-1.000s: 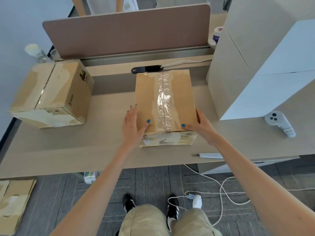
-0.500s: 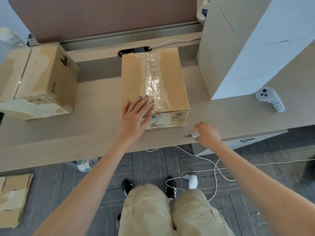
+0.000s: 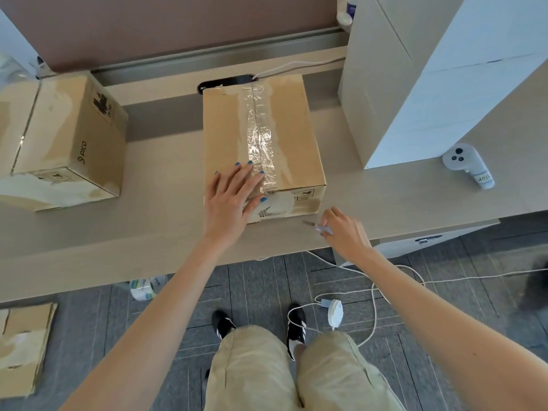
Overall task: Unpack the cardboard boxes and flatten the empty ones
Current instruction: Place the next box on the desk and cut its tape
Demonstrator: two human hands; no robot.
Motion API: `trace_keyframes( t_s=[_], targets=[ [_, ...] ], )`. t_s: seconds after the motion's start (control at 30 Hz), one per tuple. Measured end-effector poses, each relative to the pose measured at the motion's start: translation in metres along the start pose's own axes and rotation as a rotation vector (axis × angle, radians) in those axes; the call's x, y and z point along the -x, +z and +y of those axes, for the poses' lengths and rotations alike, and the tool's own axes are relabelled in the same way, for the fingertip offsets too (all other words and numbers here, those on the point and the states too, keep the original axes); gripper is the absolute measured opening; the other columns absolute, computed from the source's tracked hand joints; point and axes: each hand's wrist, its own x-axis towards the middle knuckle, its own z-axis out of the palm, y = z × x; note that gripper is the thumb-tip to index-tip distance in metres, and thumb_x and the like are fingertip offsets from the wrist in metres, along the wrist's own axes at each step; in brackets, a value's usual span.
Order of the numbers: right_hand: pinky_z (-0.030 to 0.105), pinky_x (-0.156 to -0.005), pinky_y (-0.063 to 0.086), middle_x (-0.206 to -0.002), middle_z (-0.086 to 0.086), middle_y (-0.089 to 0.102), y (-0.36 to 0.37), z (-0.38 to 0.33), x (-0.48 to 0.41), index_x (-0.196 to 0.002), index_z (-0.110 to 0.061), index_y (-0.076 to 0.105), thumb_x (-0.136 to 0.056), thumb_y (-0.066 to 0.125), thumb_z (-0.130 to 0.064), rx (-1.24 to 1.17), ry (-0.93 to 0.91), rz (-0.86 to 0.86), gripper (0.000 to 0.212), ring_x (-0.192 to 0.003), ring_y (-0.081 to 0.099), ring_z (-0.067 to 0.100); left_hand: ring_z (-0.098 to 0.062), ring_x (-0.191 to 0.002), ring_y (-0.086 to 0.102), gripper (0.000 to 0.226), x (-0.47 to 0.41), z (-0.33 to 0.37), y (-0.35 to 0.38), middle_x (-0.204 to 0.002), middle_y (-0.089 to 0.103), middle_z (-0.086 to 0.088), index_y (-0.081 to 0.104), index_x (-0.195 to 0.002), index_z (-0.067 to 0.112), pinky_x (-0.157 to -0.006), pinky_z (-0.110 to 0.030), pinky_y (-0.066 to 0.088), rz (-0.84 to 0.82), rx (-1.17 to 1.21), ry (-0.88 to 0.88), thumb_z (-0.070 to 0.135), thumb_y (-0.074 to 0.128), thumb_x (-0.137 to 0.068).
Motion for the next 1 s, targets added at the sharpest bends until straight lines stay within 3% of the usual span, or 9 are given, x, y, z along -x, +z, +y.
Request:
trace_keyframes(
  t_s=[0.17,0.3,0.43,0.67,0.87,1.0],
  targets=[
    [0.035,-0.055,0.045,-0.102,0.000,0.052,-0.020,-0.027,-0.002,-0.098,-0.009,0.049,-0.090,0.059,-0.015,-0.133,-0.169,0.133,0.014,-0.065,0.057,0.026,-0.016,-0.147,0.028,0.051,-0.005,-0.004,-0.013,-0.157,0.036,0.008,0.043,-0.147,0.032,-0.119,-0.041,0.016,-0.125,0.063,0.016,0.049,0.036,-0.099],
    [0.033,-0.049,0.044,-0.091,-0.001,0.049,-0.036,-0.048,0.001,-0.092,-0.011,0.048,-0.086,0.061,-0.013,-0.164,-0.276,0.247,0.014,-0.057,0.049,0.023,-0.019,-0.145,0.031,0.060,-0.012,-0.018,-0.029,-0.156,0.039,0.006,0.045,-0.146,0.028,-0.118,-0.042,0.019,-0.188,0.084,0.014,0.052,0.035,-0.092],
    [0.030,-0.047,0.044,-0.091,-0.003,0.050,-0.048,-0.062,-0.002,-0.092,-0.010,0.050,-0.085,0.062,-0.011,-0.186,-0.347,0.301,0.014,-0.055,0.047,0.018,-0.021,-0.149,0.024,0.058,-0.016,-0.030,-0.039,-0.160,0.032,0.001,0.043,-0.148,0.026,-0.122,-0.044,0.016,-0.280,0.092,0.034,0.048,0.055,-0.096],
    [0.027,-0.043,0.042,-0.089,-0.002,0.051,-0.057,-0.083,-0.009,-0.088,-0.009,0.052,-0.086,0.063,-0.011,-0.100,-0.457,0.337,0.011,-0.053,0.043,0.015,-0.036,-0.139,0.043,0.060,-0.023,-0.045,-0.049,-0.150,0.046,-0.014,0.052,-0.141,0.014,-0.108,-0.055,0.042,-0.346,-0.038,0.224,0.049,0.045,-0.093],
    [0.021,-0.045,0.033,-0.088,0.000,0.051,-0.053,-0.088,-0.016,-0.087,-0.007,0.052,-0.085,0.063,-0.009,-0.080,-0.494,0.329,0.011,-0.053,0.043,0.014,-0.041,-0.131,0.051,0.055,-0.024,-0.046,-0.047,-0.143,0.052,-0.020,0.055,-0.138,0.008,-0.098,-0.058,0.049,-0.319,-0.105,0.305,0.041,0.049,-0.094],
    [0.027,-0.041,0.038,-0.090,0.002,0.049,-0.049,-0.092,-0.018,-0.086,-0.007,0.050,-0.088,0.060,-0.007,-0.080,-0.484,0.352,0.010,-0.052,0.043,0.015,-0.042,-0.127,0.054,0.052,-0.022,-0.046,-0.046,-0.139,0.055,-0.020,0.057,-0.134,0.006,-0.095,-0.056,0.051,-0.228,-0.125,0.356,0.039,0.046,-0.095]
  ],
)
